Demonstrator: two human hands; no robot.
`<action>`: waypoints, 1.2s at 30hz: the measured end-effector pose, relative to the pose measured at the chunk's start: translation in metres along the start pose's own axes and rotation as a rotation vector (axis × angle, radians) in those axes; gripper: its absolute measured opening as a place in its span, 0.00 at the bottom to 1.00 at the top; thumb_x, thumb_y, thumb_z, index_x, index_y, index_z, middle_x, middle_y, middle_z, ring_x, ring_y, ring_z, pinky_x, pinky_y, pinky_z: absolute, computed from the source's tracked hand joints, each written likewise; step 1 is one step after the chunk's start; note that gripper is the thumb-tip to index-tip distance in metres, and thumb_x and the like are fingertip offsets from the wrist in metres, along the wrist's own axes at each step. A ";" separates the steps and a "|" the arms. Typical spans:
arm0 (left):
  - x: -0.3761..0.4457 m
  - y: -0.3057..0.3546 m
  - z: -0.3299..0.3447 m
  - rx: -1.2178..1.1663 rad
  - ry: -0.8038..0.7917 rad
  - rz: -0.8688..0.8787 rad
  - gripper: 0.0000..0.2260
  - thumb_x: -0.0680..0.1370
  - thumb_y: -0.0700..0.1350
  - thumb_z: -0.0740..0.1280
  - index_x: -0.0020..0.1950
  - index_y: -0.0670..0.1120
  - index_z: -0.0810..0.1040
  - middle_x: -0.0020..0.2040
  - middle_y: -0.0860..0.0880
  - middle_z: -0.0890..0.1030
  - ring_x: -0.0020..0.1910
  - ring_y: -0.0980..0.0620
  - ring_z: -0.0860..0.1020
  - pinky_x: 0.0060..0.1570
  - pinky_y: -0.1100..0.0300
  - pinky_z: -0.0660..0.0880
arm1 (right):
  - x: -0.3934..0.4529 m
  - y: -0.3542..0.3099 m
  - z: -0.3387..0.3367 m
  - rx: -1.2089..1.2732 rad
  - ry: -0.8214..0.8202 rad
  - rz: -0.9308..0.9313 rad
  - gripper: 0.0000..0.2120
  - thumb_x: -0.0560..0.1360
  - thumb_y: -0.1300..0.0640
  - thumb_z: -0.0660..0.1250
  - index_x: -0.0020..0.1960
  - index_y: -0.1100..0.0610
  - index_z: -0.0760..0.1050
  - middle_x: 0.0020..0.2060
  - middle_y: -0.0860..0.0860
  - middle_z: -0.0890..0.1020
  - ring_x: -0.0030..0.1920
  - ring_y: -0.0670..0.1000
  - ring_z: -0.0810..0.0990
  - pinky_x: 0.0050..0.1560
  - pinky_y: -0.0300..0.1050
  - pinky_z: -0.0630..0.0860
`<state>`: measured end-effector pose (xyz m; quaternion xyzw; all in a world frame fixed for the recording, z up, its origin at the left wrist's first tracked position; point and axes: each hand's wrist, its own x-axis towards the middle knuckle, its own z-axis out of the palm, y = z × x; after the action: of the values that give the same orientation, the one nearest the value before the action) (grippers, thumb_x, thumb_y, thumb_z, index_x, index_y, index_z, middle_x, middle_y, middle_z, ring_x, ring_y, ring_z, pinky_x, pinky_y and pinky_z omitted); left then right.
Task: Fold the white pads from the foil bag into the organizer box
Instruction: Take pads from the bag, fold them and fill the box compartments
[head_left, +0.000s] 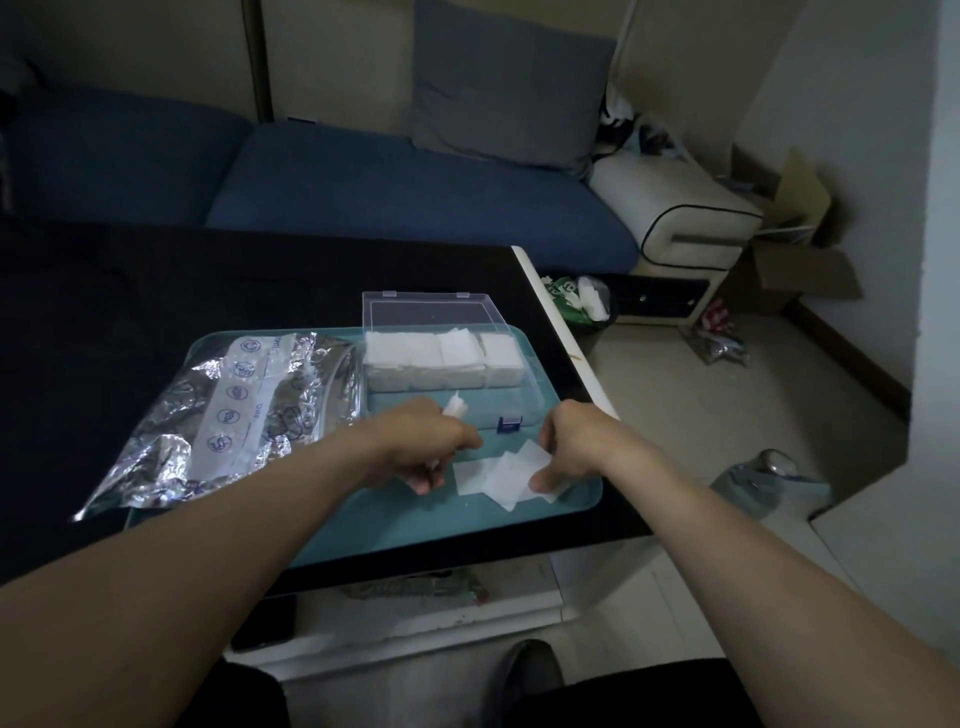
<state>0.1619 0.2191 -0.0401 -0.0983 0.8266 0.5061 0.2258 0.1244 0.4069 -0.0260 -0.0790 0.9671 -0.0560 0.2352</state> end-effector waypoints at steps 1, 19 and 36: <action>0.000 0.000 0.002 0.006 -0.005 0.004 0.13 0.77 0.45 0.69 0.36 0.41 0.72 0.27 0.45 0.73 0.23 0.50 0.74 0.24 0.62 0.71 | 0.001 0.000 0.000 -0.016 -0.021 0.008 0.23 0.67 0.50 0.80 0.57 0.57 0.79 0.53 0.53 0.82 0.52 0.53 0.81 0.49 0.44 0.77; -0.013 0.005 -0.018 -0.487 -0.309 0.252 0.23 0.81 0.59 0.57 0.48 0.38 0.76 0.31 0.41 0.78 0.21 0.50 0.72 0.21 0.63 0.66 | -0.014 -0.013 -0.030 0.867 0.003 -0.398 0.24 0.61 0.68 0.82 0.53 0.60 0.77 0.39 0.54 0.86 0.35 0.49 0.82 0.27 0.40 0.75; -0.014 -0.007 -0.034 -0.525 0.177 0.386 0.06 0.80 0.44 0.66 0.50 0.42 0.79 0.38 0.43 0.83 0.29 0.49 0.78 0.23 0.61 0.67 | -0.008 -0.033 -0.032 1.145 0.228 -0.358 0.05 0.73 0.61 0.75 0.47 0.60 0.80 0.34 0.56 0.86 0.35 0.51 0.86 0.31 0.38 0.77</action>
<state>0.1675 0.1845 -0.0257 -0.0385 0.6877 0.7247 0.0201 0.1209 0.3783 0.0107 -0.0949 0.7741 -0.6139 0.1221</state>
